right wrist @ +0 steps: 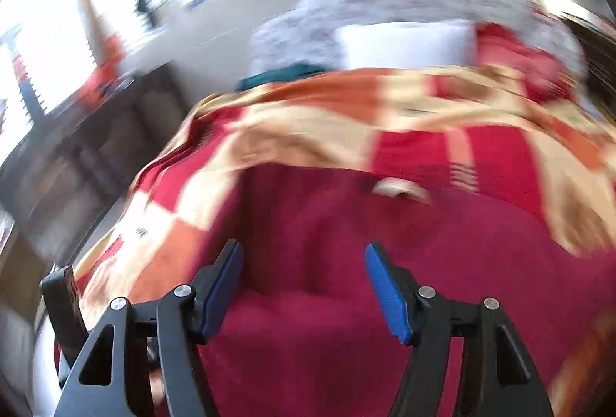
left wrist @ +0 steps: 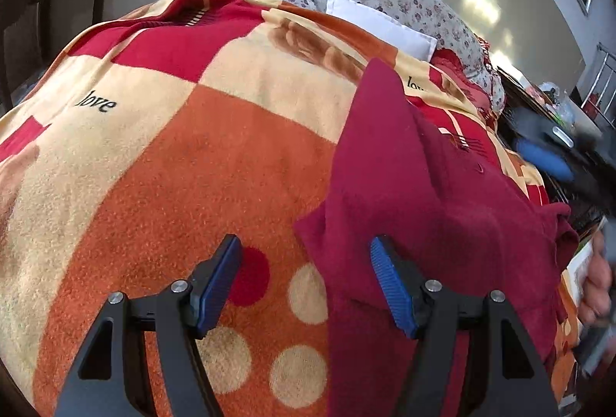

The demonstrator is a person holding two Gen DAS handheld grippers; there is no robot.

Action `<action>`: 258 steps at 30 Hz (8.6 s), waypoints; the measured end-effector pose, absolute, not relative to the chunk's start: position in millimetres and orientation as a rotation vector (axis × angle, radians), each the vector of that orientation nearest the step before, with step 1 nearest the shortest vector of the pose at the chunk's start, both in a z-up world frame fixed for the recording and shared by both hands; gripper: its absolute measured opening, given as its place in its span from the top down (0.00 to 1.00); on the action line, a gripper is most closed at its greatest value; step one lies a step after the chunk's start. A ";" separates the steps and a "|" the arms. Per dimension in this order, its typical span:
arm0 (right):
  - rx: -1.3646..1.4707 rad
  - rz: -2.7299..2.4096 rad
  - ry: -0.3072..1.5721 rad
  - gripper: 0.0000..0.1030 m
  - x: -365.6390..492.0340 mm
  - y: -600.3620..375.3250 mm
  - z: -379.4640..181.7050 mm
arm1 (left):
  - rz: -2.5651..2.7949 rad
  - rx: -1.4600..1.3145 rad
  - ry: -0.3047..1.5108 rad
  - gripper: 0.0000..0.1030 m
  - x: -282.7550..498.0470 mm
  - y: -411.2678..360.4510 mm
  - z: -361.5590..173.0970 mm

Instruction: Fold small clothes

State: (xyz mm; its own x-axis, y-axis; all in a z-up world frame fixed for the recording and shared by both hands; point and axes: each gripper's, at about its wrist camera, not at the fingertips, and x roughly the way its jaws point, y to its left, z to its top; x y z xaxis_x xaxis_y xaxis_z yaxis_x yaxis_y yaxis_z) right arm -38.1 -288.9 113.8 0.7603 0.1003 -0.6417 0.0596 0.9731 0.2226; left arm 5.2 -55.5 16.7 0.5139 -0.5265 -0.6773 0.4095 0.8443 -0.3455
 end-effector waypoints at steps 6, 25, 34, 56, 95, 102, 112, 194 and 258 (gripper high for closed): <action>0.233 0.179 0.774 0.54 37.5 -251.3 83.0 | -0.585 -0.156 0.870 0.30 10.2 -53.8 14.0; -0.008 0.253 0.768 0.89 85.9 -185.7 89.7 | -0.537 -0.182 0.848 0.28 16.8 -45.1 15.2; 0.035 0.223 0.753 0.78 43.5 -224.9 102.1 | -0.530 -0.172 0.853 0.28 21.0 -45.5 12.0; -0.073 0.235 0.954 0.53 -21.8 -267.8 43.7 | -0.533 -0.164 0.855 0.26 19.4 -46.7 9.5; 0.190 -0.412 0.824 0.29 -179.5 -427.2 86.9 | -0.581 -0.109 0.754 0.25 -2.2 -57.3 25.0; 0.053 -0.352 0.860 0.93 -157.8 -403.1 64.7 | -0.553 -0.166 0.776 0.25 3.0 -48.3 24.0; -0.018 -0.461 0.666 0.94 -150.8 -423.3 108.6 | -0.559 -0.111 0.732 0.25 -10.4 -65.6 42.3; 0.584 -0.609 0.778 0.25 -352.2 -545.9 26.5 | -0.642 0.176 0.888 0.13 -53.1 -249.0 32.3; 0.569 -0.544 0.820 0.95 -377.0 -533.2 36.1 | -0.622 -0.035 0.870 0.13 -48.8 -146.6 60.1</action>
